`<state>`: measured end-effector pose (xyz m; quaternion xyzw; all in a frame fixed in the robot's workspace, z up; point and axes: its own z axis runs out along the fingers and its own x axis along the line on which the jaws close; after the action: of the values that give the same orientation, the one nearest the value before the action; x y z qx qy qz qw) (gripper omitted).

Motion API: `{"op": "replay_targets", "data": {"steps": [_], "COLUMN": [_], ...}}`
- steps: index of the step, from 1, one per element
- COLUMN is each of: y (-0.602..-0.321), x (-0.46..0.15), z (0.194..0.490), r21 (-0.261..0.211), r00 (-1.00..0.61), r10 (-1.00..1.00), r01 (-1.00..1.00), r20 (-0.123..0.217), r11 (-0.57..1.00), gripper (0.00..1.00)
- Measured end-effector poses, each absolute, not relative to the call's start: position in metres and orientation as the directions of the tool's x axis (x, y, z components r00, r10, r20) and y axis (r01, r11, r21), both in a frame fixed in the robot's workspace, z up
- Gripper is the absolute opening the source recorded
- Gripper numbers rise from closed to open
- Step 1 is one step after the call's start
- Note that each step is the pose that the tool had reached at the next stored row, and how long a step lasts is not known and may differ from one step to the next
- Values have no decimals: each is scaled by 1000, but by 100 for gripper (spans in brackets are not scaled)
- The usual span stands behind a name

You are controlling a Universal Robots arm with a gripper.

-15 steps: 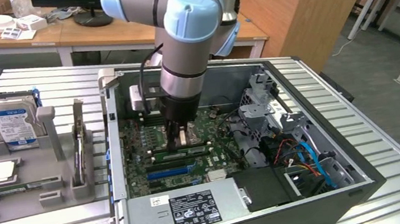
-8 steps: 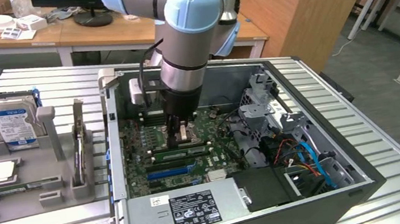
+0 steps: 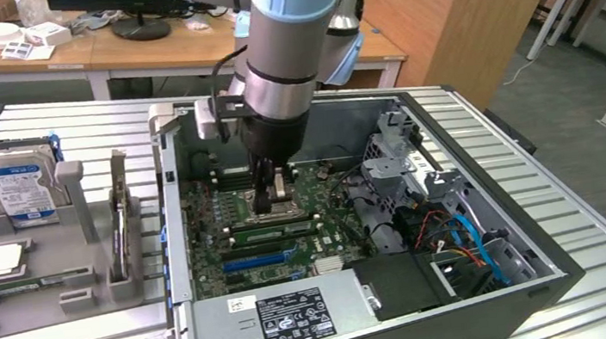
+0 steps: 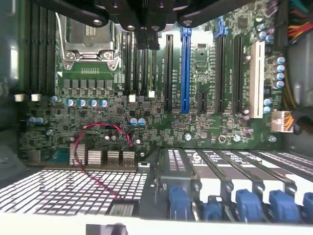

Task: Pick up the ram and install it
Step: 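Press down the ram until it locks into place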

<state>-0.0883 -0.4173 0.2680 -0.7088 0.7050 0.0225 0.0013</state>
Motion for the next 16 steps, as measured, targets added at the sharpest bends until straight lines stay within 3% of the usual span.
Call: {"op": "replay_targets", "data": {"steps": [16], "y": [-417], "x": [-88], "z": [321], "r21": [29], "r00": [5], "r10": [-999], "r01": [-1000], "r20": [-34], "r11": [-6], "gripper": [11]}}
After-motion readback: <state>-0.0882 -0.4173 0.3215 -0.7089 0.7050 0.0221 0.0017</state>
